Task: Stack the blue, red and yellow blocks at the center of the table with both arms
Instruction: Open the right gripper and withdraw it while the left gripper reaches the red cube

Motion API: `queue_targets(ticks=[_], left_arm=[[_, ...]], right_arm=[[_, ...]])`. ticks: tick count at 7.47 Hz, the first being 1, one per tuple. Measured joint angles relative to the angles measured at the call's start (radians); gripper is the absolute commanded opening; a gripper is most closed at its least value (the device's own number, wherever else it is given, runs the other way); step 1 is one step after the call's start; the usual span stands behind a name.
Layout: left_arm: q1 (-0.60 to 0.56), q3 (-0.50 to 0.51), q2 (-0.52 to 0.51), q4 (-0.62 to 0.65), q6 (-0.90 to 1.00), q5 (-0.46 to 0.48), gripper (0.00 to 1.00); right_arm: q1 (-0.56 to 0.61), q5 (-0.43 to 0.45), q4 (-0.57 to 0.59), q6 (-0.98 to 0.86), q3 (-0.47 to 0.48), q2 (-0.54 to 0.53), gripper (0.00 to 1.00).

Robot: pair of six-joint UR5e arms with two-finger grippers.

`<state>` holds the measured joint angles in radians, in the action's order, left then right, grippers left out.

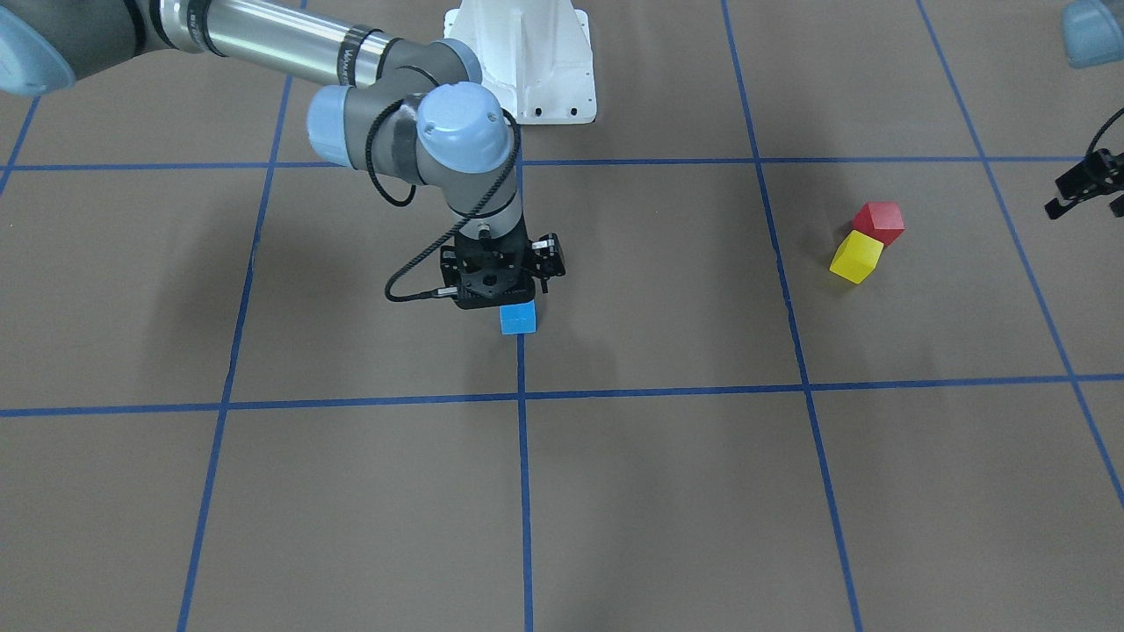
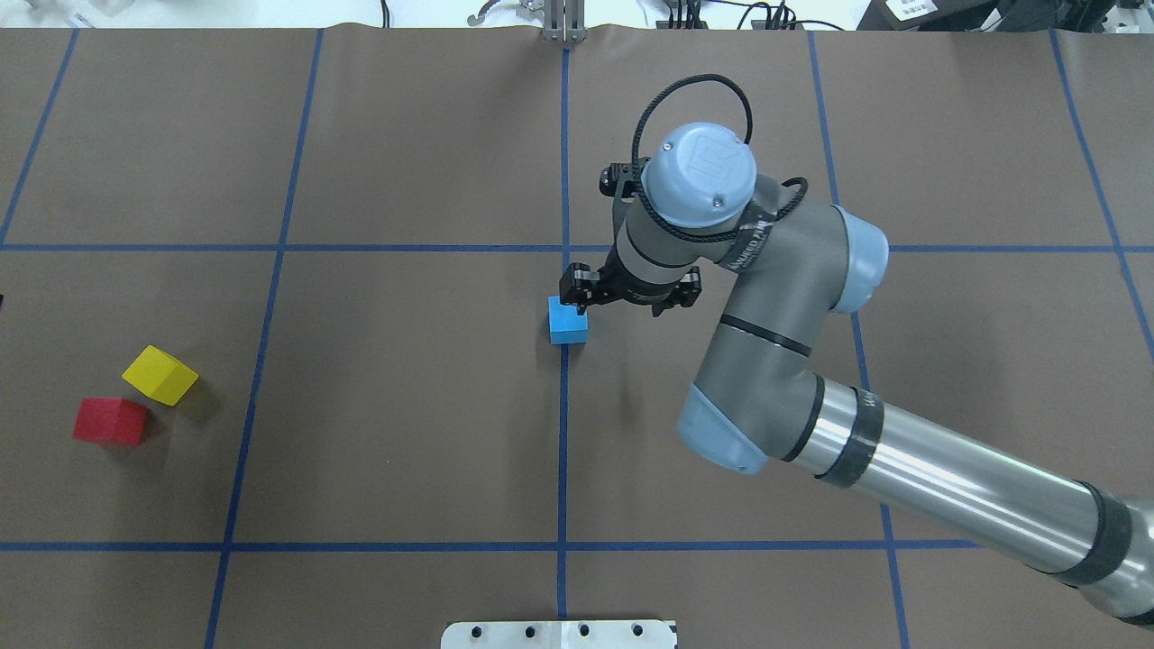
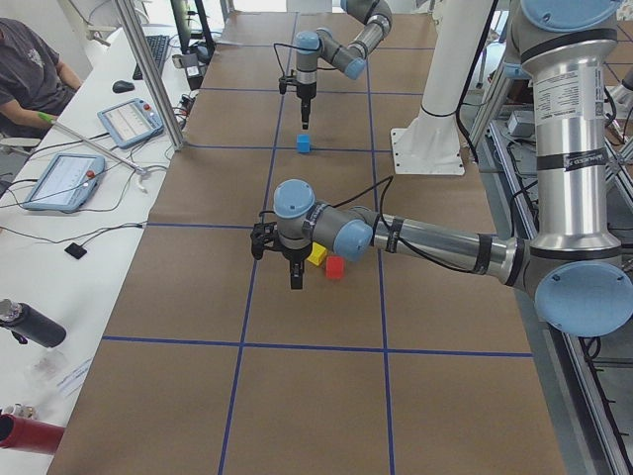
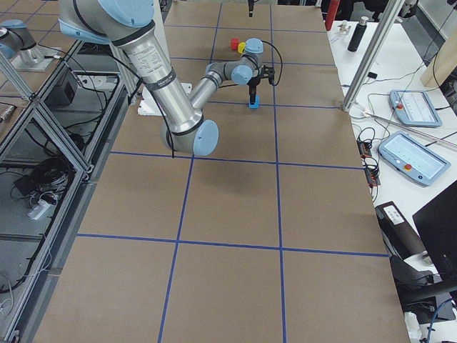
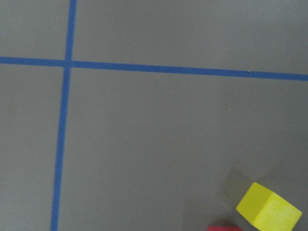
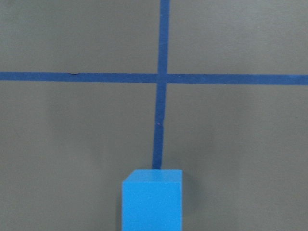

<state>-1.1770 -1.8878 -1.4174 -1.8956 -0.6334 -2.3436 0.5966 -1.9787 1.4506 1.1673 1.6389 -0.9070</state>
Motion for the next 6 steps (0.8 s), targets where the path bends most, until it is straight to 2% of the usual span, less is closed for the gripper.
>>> queue_targets(ticks=[1,3,6], left_arm=[[0.091,-0.020,0.021,-0.049,-0.068,0.045,1.00],[0.268,-0.046,0.057,-0.106,-0.179,0.135,1.00],[0.403,-0.053,0.063,-0.141,-0.312,0.225,0.99]], right_arm=[[0.009,-0.003,-0.004,0.001,0.040,-0.044,1.00],[0.012,0.001,-0.007,0.009,0.059,-0.079,1.00],[0.012,0.007,-0.008,0.016,0.059,-0.090,1.00]])
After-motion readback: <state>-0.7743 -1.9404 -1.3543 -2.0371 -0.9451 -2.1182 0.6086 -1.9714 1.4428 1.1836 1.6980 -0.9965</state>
